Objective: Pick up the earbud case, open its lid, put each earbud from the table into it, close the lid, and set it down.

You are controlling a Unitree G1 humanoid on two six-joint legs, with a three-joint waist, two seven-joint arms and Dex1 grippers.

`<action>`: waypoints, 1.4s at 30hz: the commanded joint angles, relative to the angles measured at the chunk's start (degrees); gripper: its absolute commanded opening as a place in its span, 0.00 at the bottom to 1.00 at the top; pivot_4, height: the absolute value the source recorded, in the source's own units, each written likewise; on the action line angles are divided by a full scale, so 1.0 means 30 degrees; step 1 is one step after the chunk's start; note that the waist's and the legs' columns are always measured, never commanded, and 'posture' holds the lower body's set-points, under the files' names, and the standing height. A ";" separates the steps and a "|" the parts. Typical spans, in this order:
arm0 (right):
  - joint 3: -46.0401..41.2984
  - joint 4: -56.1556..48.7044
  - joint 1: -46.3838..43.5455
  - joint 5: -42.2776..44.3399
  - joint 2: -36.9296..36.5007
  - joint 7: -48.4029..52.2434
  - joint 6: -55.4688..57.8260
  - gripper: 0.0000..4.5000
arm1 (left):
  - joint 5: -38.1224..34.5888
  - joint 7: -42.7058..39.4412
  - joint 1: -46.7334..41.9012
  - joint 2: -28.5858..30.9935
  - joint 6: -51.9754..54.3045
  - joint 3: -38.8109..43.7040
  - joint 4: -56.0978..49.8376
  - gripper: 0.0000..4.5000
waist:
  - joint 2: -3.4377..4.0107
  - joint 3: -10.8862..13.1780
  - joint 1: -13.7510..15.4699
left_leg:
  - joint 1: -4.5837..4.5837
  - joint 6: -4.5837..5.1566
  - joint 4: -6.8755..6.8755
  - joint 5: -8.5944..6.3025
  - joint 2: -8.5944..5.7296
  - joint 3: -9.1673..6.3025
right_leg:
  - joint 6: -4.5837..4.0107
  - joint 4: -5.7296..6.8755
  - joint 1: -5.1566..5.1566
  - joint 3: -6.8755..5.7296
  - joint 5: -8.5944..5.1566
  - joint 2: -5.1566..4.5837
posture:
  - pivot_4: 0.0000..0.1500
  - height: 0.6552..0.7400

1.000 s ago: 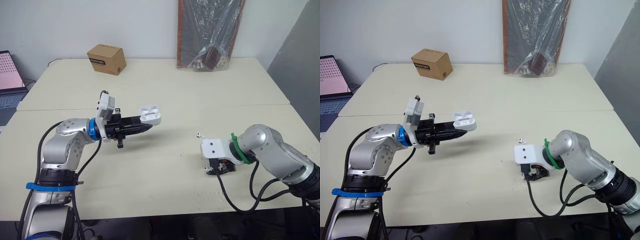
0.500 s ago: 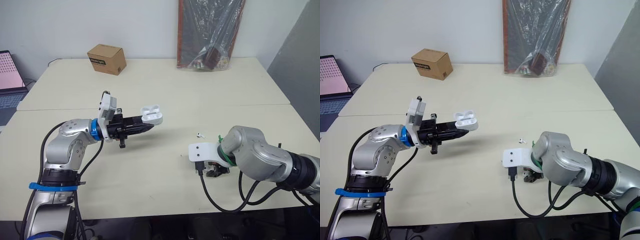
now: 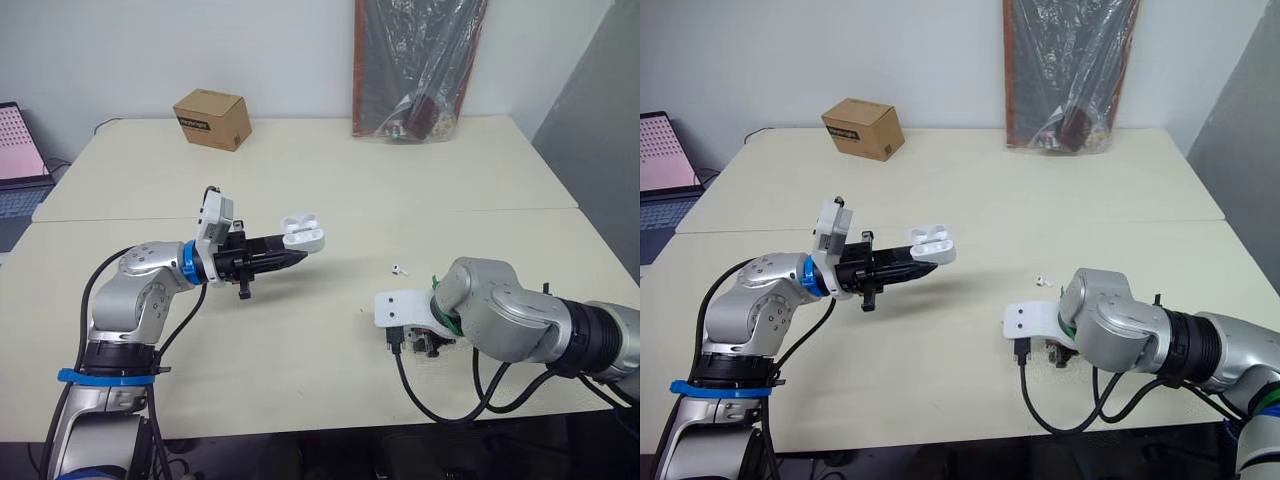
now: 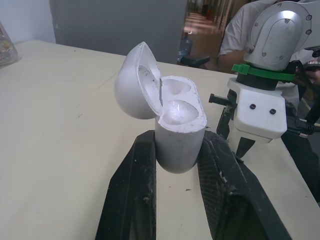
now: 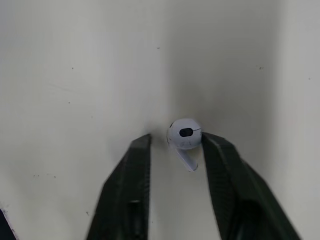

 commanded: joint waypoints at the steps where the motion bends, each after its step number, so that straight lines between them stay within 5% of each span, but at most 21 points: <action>1: 0.0371 0.0050 -0.0538 0.0488 -0.0004 -0.0497 0.0118 0.34 | -0.0276 0.0029 -0.0073 0.0034 -0.0148 0.0126 -0.0840 0.18 | 0.0000 0.0000 -0.0001 | -0.0001 0.0000 0.0006 0.0000 0.0000 0.0001 | 0.0014 0.0001 0.0001 0.0001 -0.0001 0.0000 | 1.00 1.00; 26: 0.1167 0.0489 -0.1445 0.2190 0.0271 -0.1952 0.0184 0.34 | -0.0367 0.0278 0.0196 0.0122 0.0001 0.0253 -0.1163 0.18 | 0.0000 0.0000 -0.0066 | -0.0005 0.0001 0.0019 -0.0001 0.0002 0.0003 | 0.0057 -0.0002 0.0000 0.0005 -0.0016 0.0000 | 1.00 1.00; 31: 0.1268 0.0433 -0.1568 0.2459 0.0303 -0.2205 0.0232 0.08 | -0.0395 0.0307 0.0219 0.0150 0.0009 0.0263 -0.1195 0.18 | 0.0001 0.0000 -0.0085 | -0.0005 0.0001 0.0019 -0.0001 0.0002 0.0003 | 0.0061 -0.0002 0.0000 0.0006 -0.0018 0.0001 | 1.00 1.00; 42: 0.1222 0.0293 -0.1690 0.2675 0.0114 -0.2367 0.0221 0.08 | -0.0272 0.0205 0.0003 0.0052 -0.0222 0.0222 -0.0694 0.18 | 0.0000 0.0000 -0.0116 | -0.0005 0.0002 0.0019 -0.0001 0.0003 0.0002 | 0.0070 -0.0003 0.0000 0.0006 -0.0017 0.0002 | 1.00 1.00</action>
